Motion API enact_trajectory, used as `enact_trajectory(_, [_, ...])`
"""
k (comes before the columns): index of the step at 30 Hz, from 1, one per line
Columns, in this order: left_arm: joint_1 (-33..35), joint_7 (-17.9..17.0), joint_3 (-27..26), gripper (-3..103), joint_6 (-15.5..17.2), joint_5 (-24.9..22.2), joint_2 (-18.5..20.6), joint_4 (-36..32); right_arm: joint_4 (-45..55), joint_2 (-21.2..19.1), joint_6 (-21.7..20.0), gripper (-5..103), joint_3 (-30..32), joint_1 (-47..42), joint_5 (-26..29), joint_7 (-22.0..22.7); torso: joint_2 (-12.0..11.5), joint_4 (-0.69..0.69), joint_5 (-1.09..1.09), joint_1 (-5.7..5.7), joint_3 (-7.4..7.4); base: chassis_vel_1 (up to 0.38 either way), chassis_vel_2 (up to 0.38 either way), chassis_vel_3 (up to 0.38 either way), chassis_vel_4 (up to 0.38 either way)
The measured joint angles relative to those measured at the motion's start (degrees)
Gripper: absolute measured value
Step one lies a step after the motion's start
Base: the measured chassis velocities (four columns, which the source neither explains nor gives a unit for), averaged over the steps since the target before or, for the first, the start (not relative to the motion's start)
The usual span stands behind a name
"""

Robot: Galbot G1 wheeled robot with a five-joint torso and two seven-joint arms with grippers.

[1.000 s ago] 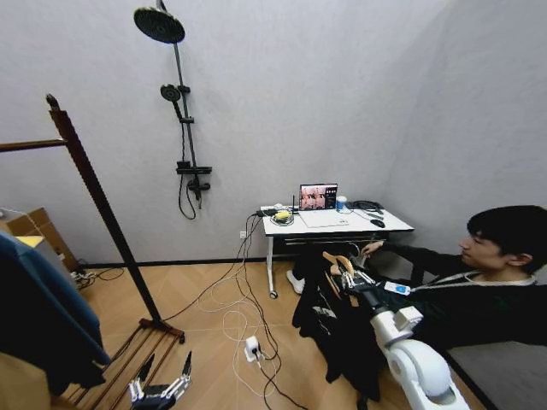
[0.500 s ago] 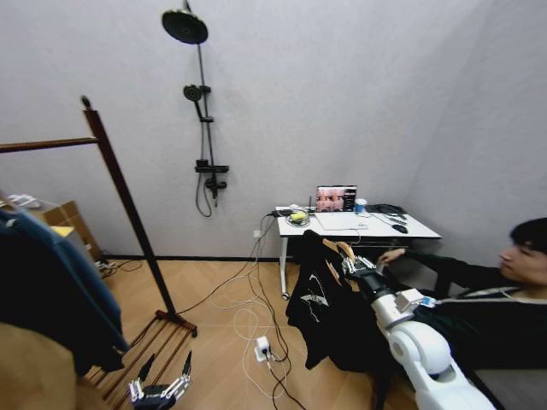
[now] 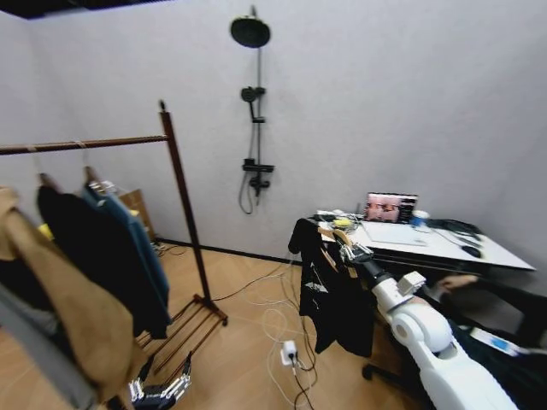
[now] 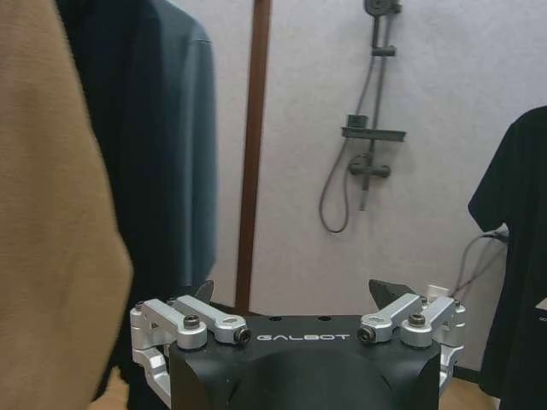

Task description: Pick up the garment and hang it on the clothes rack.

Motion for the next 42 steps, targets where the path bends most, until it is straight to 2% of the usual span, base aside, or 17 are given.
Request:
enact_trajectory(27, [0.0,0.0,0.0,100,0.0,0.0,0.0,0.0,-5.4,0.7,0.4,10,-2.5,5.9,-1.7,0.2,0.0,0.00,-0.01,0.00,0.00,0.126,0.124,0.128,0.127])
enact_trajectory(32, [0.0,0.0,0.0,100,0.0,0.0,0.0,0.0,-6.2,0.9,-1.2,10,-2.3,7.0,-2.9,0.6,0.0,0.03,-0.01,0.00,0.00,0.094,0.089,0.100,0.087])
enact_trajectory(39, [0.0,0.0,0.0,100,0.0,0.0,0.0,0.0,-5.7,1.0,-1.9,10,-3.4,8.7,-3.2,0.0,0.0,-0.05,-0.01,-0.02,-0.01,-0.001,0.010,0.009,-0.004])
enact_trajectory(42, [0.0,0.0,0.0,100,0.0,0.0,0.0,0.0,-5.6,1.0,-2.0,10,-3.8,9.1,-3.1,0.0,0.0,-0.02,-0.01,-0.03,-0.01,-0.058,0.054,0.089,-0.069])
